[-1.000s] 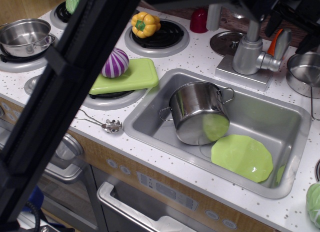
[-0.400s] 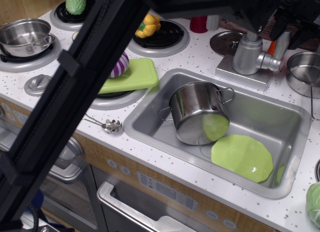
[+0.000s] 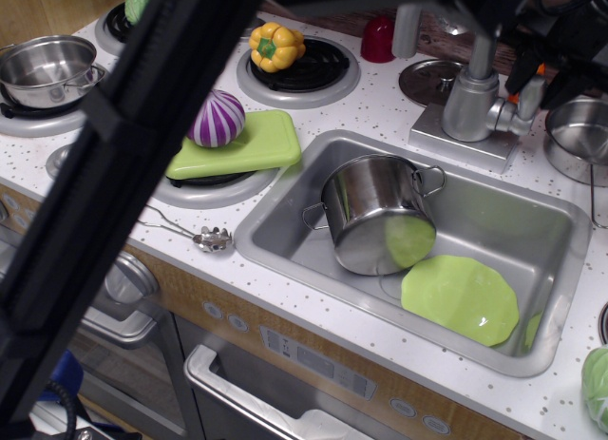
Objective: Turn lever vertical to front
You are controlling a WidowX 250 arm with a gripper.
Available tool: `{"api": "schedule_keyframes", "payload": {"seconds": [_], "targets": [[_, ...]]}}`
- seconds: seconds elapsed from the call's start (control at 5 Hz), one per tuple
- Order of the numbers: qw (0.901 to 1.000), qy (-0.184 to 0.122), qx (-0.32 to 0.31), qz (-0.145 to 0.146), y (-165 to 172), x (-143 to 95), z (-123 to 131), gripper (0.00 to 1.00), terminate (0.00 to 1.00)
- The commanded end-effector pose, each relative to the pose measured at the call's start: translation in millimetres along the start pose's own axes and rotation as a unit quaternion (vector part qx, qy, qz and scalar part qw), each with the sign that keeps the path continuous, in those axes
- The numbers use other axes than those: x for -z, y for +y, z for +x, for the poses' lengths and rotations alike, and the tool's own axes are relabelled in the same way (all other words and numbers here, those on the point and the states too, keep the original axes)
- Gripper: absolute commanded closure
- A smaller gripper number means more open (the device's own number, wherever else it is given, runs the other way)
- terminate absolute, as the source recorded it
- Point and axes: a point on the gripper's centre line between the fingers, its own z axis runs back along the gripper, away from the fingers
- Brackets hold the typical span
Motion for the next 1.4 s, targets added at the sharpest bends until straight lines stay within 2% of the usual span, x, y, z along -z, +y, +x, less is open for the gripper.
{"api": "schedule_keyframes", "payload": {"seconds": [0.0, 0.2, 0.6, 0.8, 1.0, 1.2], "targets": [[0.9987, -0.019, -0.023, -0.041, -3, -34, -25, 1.0, 0.0], [0.9977, -0.015, -0.028, -0.06, -4, -22, -33, 1.0, 0.0], [0.9964, -0.017, -0.029, -0.078, -5, -10, -32, 1.0, 0.0], [0.9976, -0.005, -0.014, -0.068, 0, -23, -27, 0.0, 0.0], [0.9976, 0.023, 0.023, -0.061, 7, -50, -25, 0.0, 0.0], [0.9926, 0.044, 0.086, -0.074, 18, -64, -29, 0.0, 1.0]]}}
